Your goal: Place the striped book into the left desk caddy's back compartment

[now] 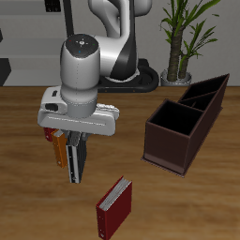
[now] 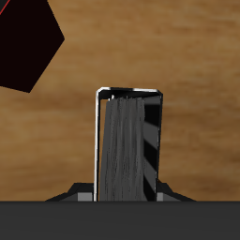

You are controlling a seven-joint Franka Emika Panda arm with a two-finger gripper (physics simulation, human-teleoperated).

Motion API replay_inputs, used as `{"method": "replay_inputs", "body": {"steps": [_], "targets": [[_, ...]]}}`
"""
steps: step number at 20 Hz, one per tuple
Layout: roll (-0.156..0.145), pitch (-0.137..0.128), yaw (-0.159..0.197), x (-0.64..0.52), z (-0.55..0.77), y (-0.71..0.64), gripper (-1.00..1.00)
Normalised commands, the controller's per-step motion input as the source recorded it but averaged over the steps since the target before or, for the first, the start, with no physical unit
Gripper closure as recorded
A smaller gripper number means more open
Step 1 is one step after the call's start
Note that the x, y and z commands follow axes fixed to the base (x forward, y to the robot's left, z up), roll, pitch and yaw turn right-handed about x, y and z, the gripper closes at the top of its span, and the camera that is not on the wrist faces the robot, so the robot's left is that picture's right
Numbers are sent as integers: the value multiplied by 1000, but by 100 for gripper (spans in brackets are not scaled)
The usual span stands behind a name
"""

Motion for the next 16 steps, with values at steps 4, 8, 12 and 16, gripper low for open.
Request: {"method": "replay_inputs", "body": {"steps": [4,8,12,16], "targets": [[-33,18,-40,-247,198,285,100],[-25,-50,-62,-475,343,523,100],[49,-39,-29,-443,278,579,100],[97,-34,36,-560,90,734,100]]}}
